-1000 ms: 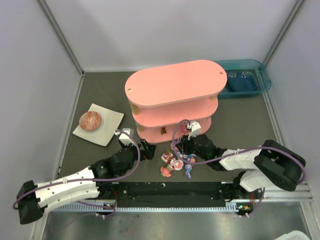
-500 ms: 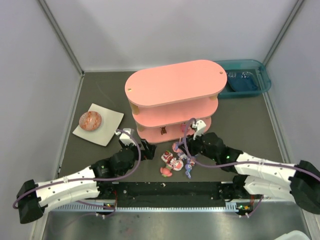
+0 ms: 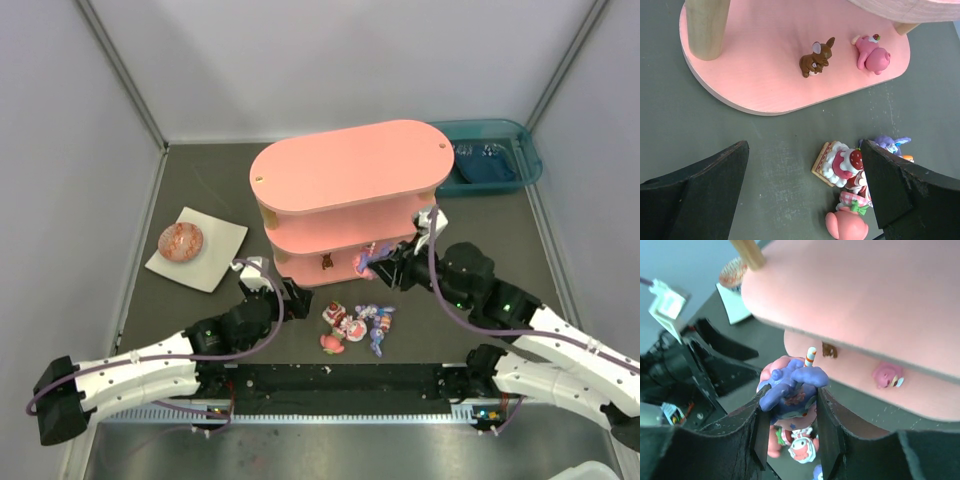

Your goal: Place and organize the plastic toys onto the shelf

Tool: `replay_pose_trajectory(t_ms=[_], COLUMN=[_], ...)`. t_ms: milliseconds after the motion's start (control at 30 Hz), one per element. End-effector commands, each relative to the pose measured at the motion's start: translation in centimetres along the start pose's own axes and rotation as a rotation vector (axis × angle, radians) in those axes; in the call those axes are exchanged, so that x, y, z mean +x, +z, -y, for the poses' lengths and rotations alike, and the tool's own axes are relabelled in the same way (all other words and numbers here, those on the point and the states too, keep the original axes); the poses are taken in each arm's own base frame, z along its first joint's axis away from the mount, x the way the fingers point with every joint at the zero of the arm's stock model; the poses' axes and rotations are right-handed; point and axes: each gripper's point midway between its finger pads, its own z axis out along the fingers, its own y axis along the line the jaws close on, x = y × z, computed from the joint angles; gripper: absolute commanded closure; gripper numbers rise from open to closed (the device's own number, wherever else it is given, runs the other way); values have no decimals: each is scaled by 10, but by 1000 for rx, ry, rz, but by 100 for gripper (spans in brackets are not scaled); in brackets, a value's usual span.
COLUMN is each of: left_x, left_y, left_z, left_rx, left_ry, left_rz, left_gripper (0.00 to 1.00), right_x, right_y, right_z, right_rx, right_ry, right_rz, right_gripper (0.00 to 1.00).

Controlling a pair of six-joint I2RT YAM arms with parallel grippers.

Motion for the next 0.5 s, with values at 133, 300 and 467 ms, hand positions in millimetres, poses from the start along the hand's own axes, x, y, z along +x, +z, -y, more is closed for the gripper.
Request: replay_pose_trajectory(t_ms=[133,300,467], left_x=[-9,-4,-3], left_y=[-2,-5,-9], left_z=[5,-5,-9], left_rx=[13,-5,4], left_ry=[-46,-40,-43], left_rz=[37,27,33], left_gripper=[1,1,1], right_x=[-57,-71,-88], right_y=[13,24,33], right_z=[-12,-28,-30], right_rx=[121,211,306], right_ry=[-25,2,49], right_rz=[93,220,347], right_gripper=[100,100,100])
